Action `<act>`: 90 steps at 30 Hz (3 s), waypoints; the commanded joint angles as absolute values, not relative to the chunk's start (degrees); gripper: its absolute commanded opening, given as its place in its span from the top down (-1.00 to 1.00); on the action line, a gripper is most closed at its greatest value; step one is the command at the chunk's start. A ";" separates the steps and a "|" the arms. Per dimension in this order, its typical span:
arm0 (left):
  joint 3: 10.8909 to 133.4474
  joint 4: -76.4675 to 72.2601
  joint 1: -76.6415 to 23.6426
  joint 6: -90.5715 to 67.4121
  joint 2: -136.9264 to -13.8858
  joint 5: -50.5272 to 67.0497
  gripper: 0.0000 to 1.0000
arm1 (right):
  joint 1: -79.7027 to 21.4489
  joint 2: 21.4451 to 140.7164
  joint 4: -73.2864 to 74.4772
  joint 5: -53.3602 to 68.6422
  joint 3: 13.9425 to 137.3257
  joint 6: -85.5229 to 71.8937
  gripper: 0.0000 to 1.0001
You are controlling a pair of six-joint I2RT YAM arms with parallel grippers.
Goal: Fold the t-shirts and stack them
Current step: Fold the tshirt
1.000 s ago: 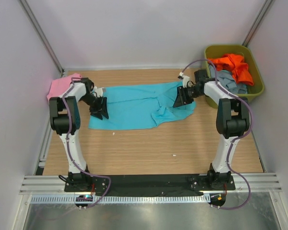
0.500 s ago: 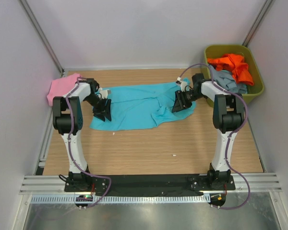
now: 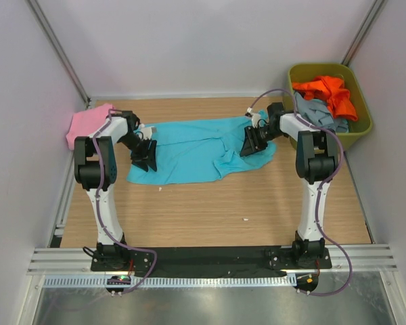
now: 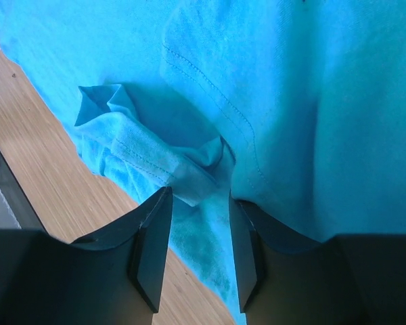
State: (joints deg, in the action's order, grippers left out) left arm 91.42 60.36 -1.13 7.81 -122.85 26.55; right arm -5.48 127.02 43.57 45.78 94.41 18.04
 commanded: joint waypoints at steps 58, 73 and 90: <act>82.27 64.07 12.04 8.96 -115.93 23.11 0.11 | -9.23 100.28 47.72 32.61 86.40 26.19 0.81; 80.51 64.51 12.30 9.14 -115.58 19.08 0.14 | -9.14 100.37 47.28 32.61 86.48 26.02 0.81; 81.03 63.72 12.48 7.82 -118.21 19.51 0.31 | -9.23 100.46 47.20 32.34 86.48 25.84 0.81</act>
